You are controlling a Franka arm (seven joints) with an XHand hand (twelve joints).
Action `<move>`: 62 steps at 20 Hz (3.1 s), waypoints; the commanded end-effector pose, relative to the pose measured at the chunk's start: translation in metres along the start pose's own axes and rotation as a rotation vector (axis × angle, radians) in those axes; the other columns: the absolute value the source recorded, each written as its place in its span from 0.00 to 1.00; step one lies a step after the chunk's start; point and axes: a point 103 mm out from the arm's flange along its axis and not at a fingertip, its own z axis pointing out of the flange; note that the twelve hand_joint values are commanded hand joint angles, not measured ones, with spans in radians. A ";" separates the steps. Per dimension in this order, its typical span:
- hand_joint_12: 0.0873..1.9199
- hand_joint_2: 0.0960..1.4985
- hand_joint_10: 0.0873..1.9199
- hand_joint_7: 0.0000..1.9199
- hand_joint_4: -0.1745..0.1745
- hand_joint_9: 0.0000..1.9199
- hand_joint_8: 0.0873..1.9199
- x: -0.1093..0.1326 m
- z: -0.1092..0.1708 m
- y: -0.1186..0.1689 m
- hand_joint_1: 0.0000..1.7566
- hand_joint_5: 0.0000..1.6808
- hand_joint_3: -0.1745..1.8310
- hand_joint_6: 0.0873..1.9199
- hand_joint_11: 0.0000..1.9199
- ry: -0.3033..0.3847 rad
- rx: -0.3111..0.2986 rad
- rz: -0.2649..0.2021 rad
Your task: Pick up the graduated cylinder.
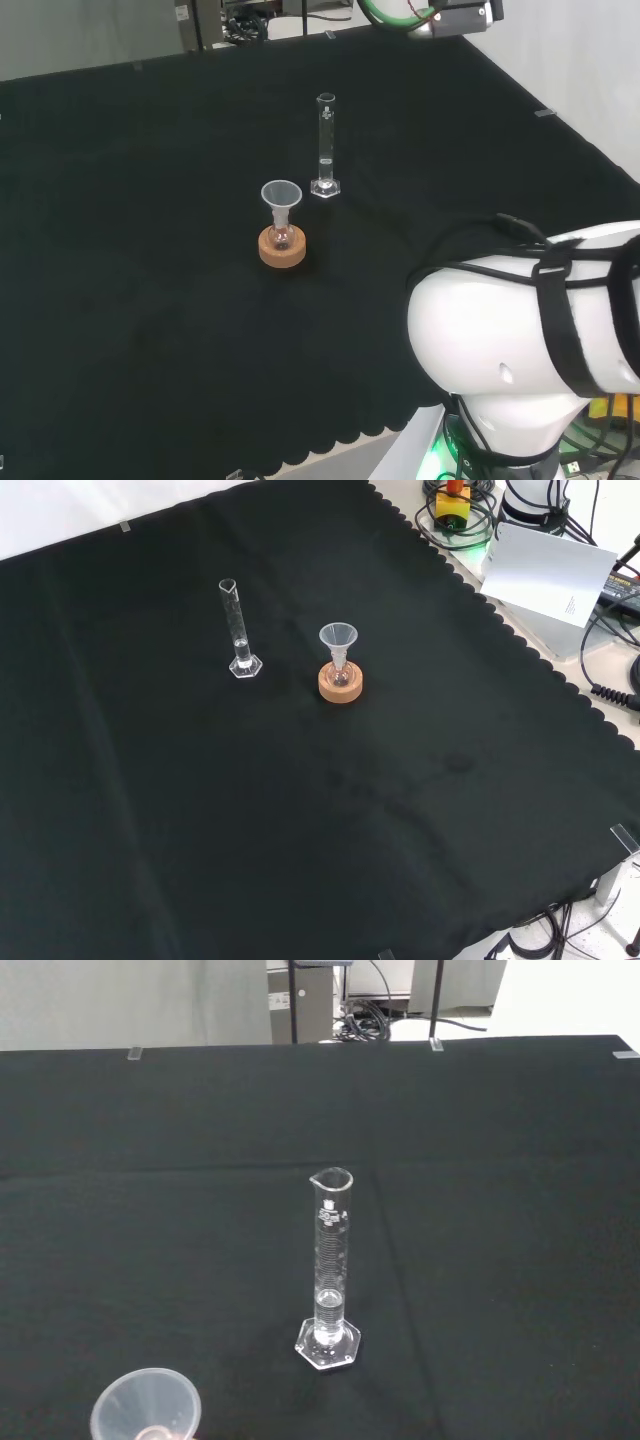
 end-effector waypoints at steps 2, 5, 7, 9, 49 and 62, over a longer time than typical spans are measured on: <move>0.70 0.82 0.31 0.03 0.46 0.13 0.24 -0.051 0.055 0.063 0.07 0.17 0.24 0.00 0.06 0.044 -0.028 -0.013; 0.70 0.80 0.31 0.05 0.45 0.15 0.25 -0.071 0.080 0.097 0.11 0.19 0.23 0.00 0.07 0.090 -0.021 -0.014; 0.70 0.79 0.31 0.06 0.44 0.16 0.25 -0.077 0.094 0.118 0.12 0.19 0.23 0.00 0.07 0.115 -0.017 -0.016; 0.70 0.79 0.31 0.07 0.44 0.17 0.26 -0.080 0.107 0.137 0.14 0.19 0.23 0.00 0.07 0.127 -0.019 -0.017; 0.68 0.58 0.29 0.13 0.41 0.27 0.30 -0.101 0.287 0.190 0.28 0.23 0.23 0.00 0.15 0.449 -0.051 -0.197; 0.68 0.53 0.27 0.13 0.43 0.28 0.29 -0.101 0.321 0.181 0.37 0.24 0.25 0.00 0.16 0.594 -0.065 -0.288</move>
